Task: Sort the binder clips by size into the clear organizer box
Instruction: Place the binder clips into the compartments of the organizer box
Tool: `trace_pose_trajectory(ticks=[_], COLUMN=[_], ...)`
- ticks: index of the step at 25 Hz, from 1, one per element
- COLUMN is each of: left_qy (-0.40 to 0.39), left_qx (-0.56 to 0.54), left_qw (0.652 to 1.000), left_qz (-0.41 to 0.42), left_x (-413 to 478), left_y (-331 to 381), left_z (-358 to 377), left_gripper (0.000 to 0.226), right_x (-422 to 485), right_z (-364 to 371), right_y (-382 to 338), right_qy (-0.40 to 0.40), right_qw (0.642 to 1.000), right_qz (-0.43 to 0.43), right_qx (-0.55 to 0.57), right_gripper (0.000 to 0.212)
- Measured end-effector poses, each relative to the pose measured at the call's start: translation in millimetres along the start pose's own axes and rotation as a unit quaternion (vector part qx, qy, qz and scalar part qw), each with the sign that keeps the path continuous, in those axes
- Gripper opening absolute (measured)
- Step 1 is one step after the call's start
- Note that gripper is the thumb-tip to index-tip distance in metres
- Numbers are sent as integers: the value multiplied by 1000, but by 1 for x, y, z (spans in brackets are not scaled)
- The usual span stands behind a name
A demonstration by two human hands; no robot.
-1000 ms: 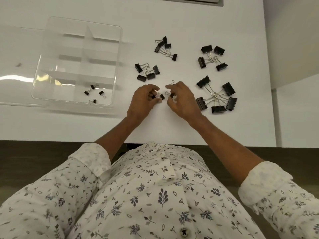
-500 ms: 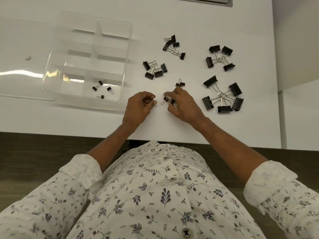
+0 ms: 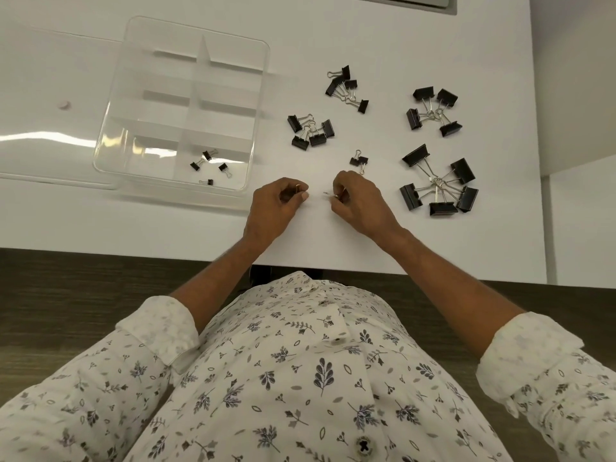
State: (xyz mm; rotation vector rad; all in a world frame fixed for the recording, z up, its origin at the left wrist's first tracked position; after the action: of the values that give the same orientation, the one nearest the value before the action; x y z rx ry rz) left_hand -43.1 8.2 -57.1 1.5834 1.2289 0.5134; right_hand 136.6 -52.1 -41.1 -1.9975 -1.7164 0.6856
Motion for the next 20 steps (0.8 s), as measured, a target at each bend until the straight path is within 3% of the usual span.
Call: trace_pose_trajectory(ticks=[2,3,5,7,9,13,20], left_qy=[-11,-21,-41,-49,-37,34,87], left_qx=[-68,-114,-193,-263,-333,-452,-516], left_qw=[997,991,975,955,931,867,812], left_qz=[-44,-68,-107,-129,-145,-207,-260], left_x=[-1,-3,-6,-8,-6,10,48], left_y=[1,3,14,29,44,53,39], left_z=[-1,0,0,-4,-17,-55,-112], left_gripper=[21,22,24,25,23,26,67], right_x=[-3,-6,-10,-9,-3,29,96], right_z=[0,4,14,15,11,4,12], right_y=[15,20,12,-2,-19,-68,-150], right_qy=[23,21,-3,-8,-10,-25,-50], right_qw=[977,938,811,689,623,641,573], right_qz=[127,194,273,311,330,299,296], right_qx=[167,287,518,654,709,707,762], right_gripper=[14,17,13,16,21,28,32])
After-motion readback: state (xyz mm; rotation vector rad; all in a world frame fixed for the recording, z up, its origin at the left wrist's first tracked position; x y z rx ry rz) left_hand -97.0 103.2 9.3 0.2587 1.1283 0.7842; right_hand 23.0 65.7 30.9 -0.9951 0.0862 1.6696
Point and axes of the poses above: each hand's wrist, its own x-axis towards the middle knuckle, its own z-axis out of the palm, y = z × x, the point moved 8 cm from there along x, towards the middle knuckle, and after that the axes turned 2 degrees about -z, right-handed, at the moved point
